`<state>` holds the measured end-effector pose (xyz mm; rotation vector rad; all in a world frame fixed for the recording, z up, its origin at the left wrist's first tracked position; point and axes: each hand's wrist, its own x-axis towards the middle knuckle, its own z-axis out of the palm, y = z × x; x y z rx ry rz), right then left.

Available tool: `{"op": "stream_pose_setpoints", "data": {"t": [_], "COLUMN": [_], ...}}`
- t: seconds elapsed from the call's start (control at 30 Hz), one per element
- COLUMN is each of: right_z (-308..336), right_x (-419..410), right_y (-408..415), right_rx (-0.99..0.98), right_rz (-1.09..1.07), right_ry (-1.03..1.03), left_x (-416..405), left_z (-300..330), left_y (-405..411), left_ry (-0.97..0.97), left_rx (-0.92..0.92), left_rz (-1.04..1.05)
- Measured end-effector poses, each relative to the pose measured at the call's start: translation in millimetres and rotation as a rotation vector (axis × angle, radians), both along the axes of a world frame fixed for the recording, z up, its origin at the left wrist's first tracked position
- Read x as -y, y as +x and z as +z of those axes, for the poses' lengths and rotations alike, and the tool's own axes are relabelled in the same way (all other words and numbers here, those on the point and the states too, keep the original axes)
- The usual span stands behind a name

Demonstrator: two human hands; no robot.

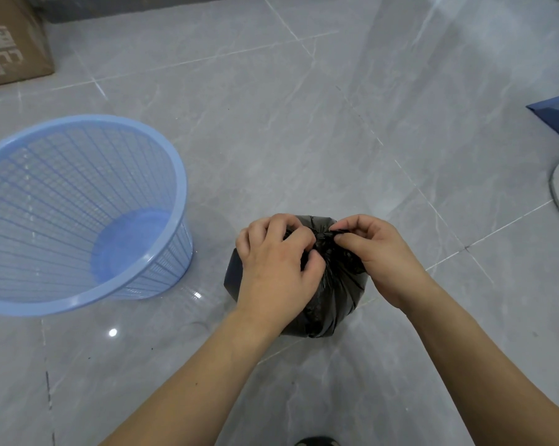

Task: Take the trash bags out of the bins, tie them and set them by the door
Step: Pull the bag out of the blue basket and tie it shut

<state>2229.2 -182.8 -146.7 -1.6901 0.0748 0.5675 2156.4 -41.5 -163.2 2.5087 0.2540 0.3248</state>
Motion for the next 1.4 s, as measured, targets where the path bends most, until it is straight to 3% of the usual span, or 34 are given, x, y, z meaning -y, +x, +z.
{"op": "stream_pose_setpoints", "data": {"t": [0.2, 0.33, 0.53, 0.7, 0.8, 0.93, 1.03, 1.23, 1.4], "right_z": [-0.7, 0.7, 1.6, 1.2, 1.4, -3.2, -14.5, -25.0, -44.7], "right_x": [-2.8, -6.0, -6.7, -5.8, -0.6, 9.5, 6.7, 10.1, 10.7], "right_y": [-1.5, -3.0, -3.4, -4.3, -1.0, 1.8, -4.3, -7.2, -1.5], "right_rx": [0.089, 0.118, 0.128, 0.204, 0.29, 0.36, 0.366, 0.48, 0.272], "right_rz": [-0.051, -0.066, -0.065, -0.049, -0.098, -0.126, -0.087, -0.043, -0.093], "right_ry": [-0.061, -0.067, -0.053, -0.085, -0.143, -0.237, -0.266, -0.306, -0.25], "left_x": [-2.1, -7.7, -9.0, -8.6, -13.2, -30.0, -36.7, -40.4, -40.4], "left_z": [23.4, 24.9, 15.3, 20.9, 18.5, 14.4, 6.4, -21.3, -40.0], "left_y": [15.3, 23.6, 24.5, 16.8, 13.8, 10.1, 7.1, 1.1, 3.0], "left_ry": [-0.637, -0.919, -0.781, -0.179, -0.051, 0.044, -0.008, -0.402, -0.609], "left_rx": [-0.249, -0.347, -0.35, -0.301, -0.279, -0.321, -0.346, -0.293, -0.154], "left_rz": [0.234, 0.336, 0.352, 0.211, 0.156, 0.232, 0.279, 0.328, 0.363]}}
